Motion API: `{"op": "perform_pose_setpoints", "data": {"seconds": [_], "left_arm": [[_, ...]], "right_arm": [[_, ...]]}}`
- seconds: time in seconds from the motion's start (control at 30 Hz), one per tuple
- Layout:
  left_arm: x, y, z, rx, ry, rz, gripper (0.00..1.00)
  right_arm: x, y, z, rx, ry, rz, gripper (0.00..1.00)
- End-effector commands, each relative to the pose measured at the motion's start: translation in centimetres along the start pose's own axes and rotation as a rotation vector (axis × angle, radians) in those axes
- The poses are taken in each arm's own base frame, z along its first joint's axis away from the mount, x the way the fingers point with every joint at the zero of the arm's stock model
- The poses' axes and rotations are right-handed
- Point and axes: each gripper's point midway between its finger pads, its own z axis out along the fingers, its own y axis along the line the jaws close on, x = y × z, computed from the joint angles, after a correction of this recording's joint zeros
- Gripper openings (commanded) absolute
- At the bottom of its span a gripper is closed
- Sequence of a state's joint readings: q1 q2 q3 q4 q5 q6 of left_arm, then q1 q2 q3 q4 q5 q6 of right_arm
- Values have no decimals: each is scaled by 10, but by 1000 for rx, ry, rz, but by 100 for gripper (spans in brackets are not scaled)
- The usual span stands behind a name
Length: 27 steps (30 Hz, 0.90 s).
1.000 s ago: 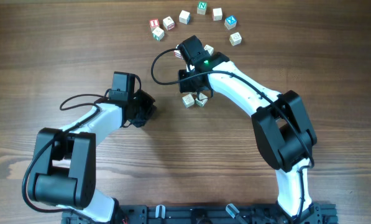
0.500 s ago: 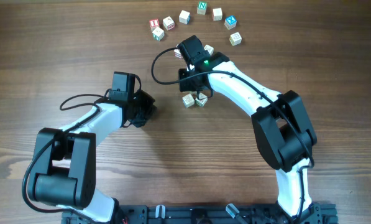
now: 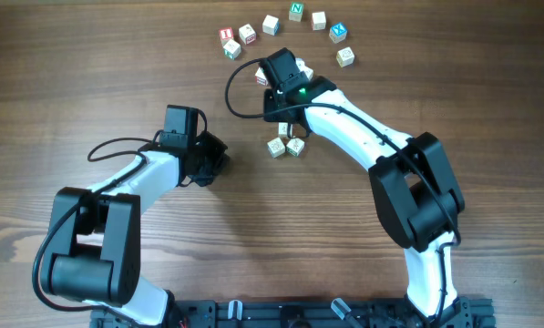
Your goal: Form a circle
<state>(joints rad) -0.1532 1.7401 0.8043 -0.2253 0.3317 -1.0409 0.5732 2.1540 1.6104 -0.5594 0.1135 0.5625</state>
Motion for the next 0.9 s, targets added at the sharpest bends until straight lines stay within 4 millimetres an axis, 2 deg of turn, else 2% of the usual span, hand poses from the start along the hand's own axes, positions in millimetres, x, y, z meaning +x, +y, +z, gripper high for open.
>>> {"op": "perform_pose_setpoints", "data": {"seconds": [0.0, 0.07, 0.27, 0.67, 0.87], "left_arm": [[-3, 46, 13, -145, -38, -27, 4], [-3, 46, 13, -145, -38, -27, 4], [-2, 46, 13, -145, -36, -25, 4], [-2, 46, 13, -146, -37, -25, 4], [-2, 46, 13, -146, -37, -25, 4]], "right_arm": [[1, -10, 3, 31, 2, 31, 5], [8, -1, 3, -22, 42, -38, 5], [17, 3, 2, -56, 81, -86, 4], [27, 2, 2, -62, 123, -96, 4], [32, 7, 1, -101, 150, -137, 5]]}}
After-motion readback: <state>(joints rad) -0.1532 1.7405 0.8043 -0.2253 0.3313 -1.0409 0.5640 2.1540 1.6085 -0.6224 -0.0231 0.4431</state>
